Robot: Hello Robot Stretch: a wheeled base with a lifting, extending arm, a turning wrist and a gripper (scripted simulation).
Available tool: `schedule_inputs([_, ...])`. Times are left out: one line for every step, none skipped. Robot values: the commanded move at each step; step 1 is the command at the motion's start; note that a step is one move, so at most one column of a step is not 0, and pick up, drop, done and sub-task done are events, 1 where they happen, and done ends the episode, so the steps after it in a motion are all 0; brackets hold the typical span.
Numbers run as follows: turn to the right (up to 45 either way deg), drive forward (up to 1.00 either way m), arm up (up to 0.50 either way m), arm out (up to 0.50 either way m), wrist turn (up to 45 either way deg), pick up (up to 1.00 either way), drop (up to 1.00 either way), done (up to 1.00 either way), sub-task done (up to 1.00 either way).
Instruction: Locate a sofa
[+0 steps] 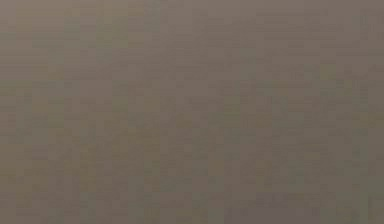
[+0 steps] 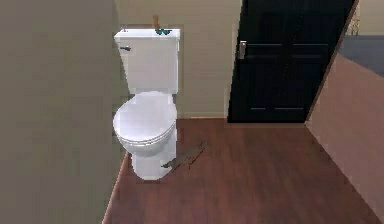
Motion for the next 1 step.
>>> schedule_inputs([45.0, 0.00, 0.00, 0.00, 0.0, 0.00, 0.00, 0.00, 0.00])
